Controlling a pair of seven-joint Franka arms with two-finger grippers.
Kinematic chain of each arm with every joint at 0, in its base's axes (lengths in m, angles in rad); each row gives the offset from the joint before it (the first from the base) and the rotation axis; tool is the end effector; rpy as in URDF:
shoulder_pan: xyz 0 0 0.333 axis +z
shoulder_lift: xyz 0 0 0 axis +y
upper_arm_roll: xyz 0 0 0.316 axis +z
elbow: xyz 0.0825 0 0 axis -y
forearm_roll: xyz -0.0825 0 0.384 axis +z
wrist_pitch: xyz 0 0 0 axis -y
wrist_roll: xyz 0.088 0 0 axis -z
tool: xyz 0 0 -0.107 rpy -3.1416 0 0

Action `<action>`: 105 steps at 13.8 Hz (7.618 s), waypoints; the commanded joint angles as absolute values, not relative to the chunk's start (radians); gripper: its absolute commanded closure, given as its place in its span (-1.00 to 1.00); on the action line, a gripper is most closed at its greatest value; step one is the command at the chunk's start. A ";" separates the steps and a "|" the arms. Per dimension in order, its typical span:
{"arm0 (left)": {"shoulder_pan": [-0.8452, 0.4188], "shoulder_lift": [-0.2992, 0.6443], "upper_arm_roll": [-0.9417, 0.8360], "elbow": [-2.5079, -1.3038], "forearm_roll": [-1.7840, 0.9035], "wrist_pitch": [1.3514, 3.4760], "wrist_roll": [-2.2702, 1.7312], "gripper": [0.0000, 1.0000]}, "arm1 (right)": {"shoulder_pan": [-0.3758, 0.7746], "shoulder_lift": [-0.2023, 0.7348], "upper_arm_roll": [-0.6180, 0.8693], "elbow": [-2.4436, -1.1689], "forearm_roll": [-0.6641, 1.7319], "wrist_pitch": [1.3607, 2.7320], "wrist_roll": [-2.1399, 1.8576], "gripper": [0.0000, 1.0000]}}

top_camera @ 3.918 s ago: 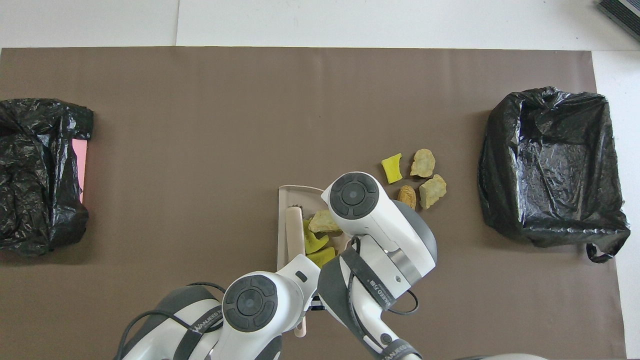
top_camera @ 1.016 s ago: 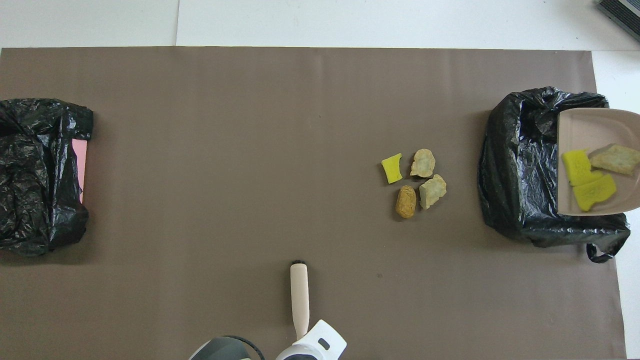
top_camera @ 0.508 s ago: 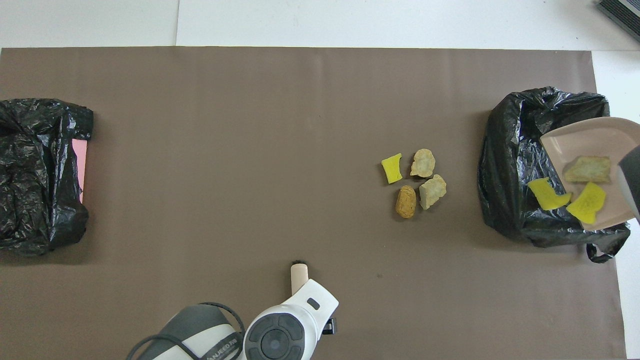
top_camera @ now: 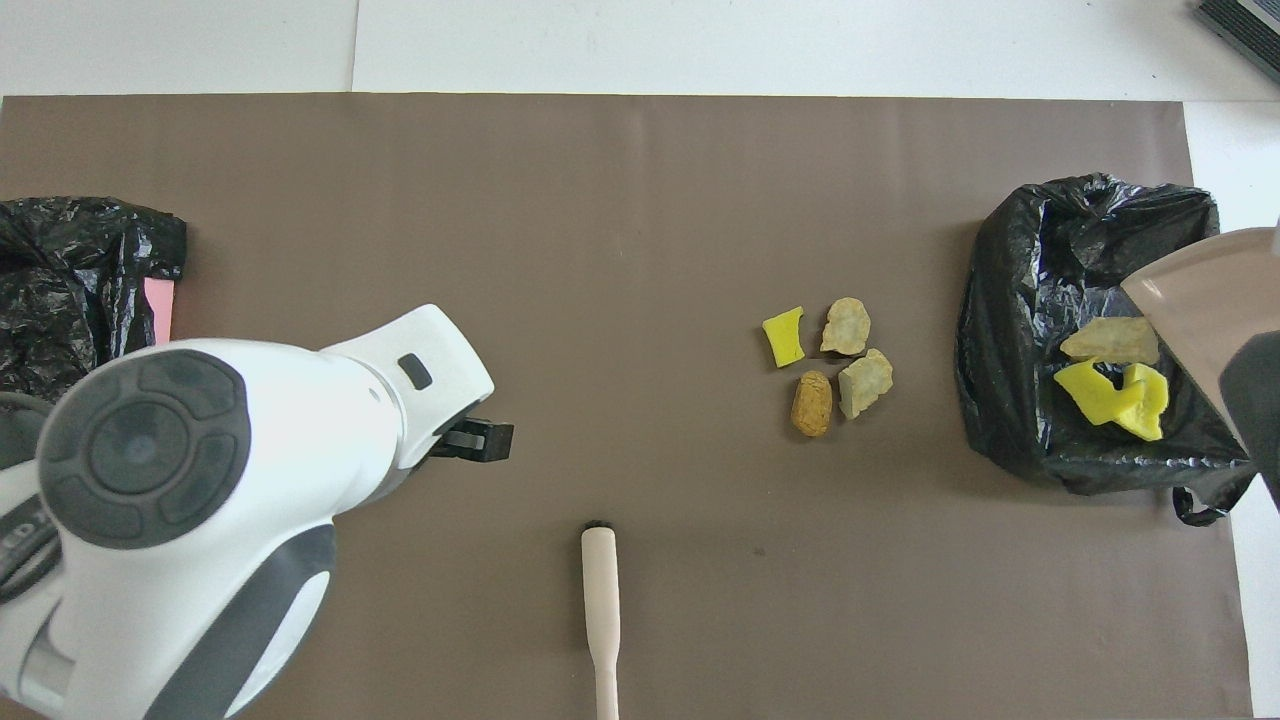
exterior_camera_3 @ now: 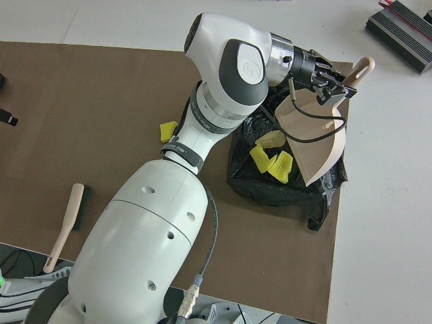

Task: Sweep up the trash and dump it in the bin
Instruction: 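Bring the empty dustpan back from the bag with the right gripper, then set the dustpan down mid-table and release it with the right gripper, then grasp the dustpan with the left gripper while the right gripper grasps the brush, then move the dustpan beside the stones while the right gripper brings the brush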

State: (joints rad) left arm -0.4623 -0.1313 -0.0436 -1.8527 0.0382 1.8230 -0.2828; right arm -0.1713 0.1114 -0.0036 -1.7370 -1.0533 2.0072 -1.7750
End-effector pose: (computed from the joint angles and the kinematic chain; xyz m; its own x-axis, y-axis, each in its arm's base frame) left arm 0.4653 -0.2556 0.5835 0.9675 -0.2280 0.1092 -0.2279 -0.9736 -0.0135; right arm 0.6026 -0.1591 0.5493 -0.3439 0.4767 -0.8090 0.9282 0.3031 -0.2160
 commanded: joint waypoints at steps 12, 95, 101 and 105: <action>-0.081 -0.041 -0.049 -1.465 -0.048 1.473 0.138 -1.00 | 0.092 -0.045 0.066 -1.723 -0.743 1.606 -1.067 1.00; -0.581 0.449 -0.049 -1.704 0.089 2.318 -0.451 0.03 | 0.600 -0.205 0.107 -2.350 0.187 1.845 0.428 1.00; -0.575 0.448 -0.046 -1.687 0.176 2.338 -0.436 1.00 | 0.257 -0.054 0.112 -2.143 -0.015 1.858 0.293 1.00; -0.545 0.391 -0.040 -1.697 0.181 2.261 -0.205 1.00 | 0.184 0.119 0.110 -1.992 -0.222 1.849 0.295 1.00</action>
